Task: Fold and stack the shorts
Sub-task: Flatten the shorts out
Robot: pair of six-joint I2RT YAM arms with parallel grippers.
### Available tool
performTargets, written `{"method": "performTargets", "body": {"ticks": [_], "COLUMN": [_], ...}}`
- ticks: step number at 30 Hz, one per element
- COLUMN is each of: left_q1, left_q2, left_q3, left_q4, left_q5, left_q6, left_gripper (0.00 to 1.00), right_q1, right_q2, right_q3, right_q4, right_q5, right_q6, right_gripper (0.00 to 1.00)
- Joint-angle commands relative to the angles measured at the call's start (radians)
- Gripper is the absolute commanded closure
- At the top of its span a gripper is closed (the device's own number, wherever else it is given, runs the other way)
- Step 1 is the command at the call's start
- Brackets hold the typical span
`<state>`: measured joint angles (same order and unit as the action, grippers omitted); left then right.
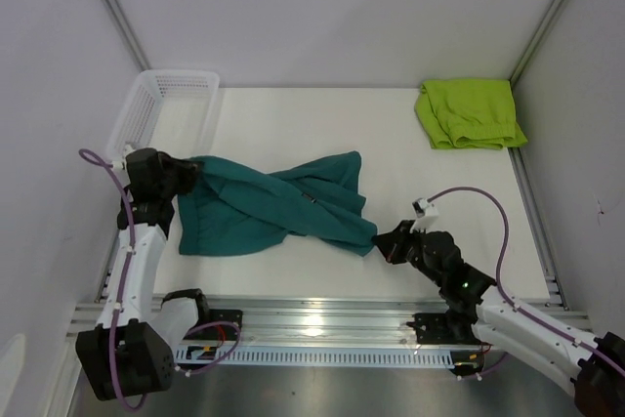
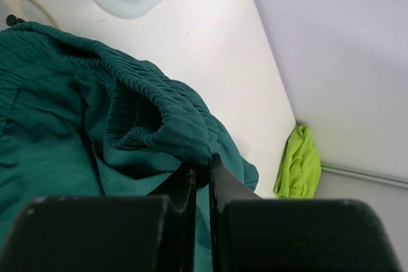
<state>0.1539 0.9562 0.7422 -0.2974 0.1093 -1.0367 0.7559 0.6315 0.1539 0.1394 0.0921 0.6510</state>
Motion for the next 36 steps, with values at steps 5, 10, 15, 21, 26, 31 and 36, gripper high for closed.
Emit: {"method": "performTargets", "body": {"ticks": [5, 10, 15, 21, 26, 31, 36], "left_q1": [0.149, 0.213, 0.216, 0.217, 0.217, 0.220, 0.222], "left_q2": [-0.077, -0.091, -0.123, -0.139, -0.143, -0.149, -0.148], "left_q3": [0.000, -0.014, -0.050, -0.075, -0.086, -0.084, -0.089], "left_q4": [-0.026, -0.035, -0.020, -0.013, -0.009, -0.012, -0.012], "left_q5": [0.113, 0.193, 0.217, 0.236, 0.242, 0.242, 0.245], "left_q6": [0.092, 0.119, 0.118, 0.122, 0.124, 0.129, 0.132], "left_gripper": [1.00, 1.00, 1.00, 1.00, 1.00, 1.00, 1.00], "right_q1": [0.057, 0.059, 0.057, -0.021, -0.118, -0.148, -0.159], "right_q2": [-0.245, -0.202, -0.037, 0.280, 0.457, 0.557, 0.614], "right_q3": [-0.051, -0.070, -0.059, -0.014, 0.079, 0.139, 0.191], "right_q4": [0.023, 0.041, 0.153, 0.317, 0.400, 0.439, 0.444], "right_q5": [0.066, 0.012, -0.009, -0.146, -0.271, -0.336, -0.348], "right_q6": [-0.051, -0.018, 0.005, 0.067, 0.079, 0.076, 0.073], "right_gripper": [0.90, 0.67, 0.52, 0.51, 0.51, 0.51, 0.51]}}
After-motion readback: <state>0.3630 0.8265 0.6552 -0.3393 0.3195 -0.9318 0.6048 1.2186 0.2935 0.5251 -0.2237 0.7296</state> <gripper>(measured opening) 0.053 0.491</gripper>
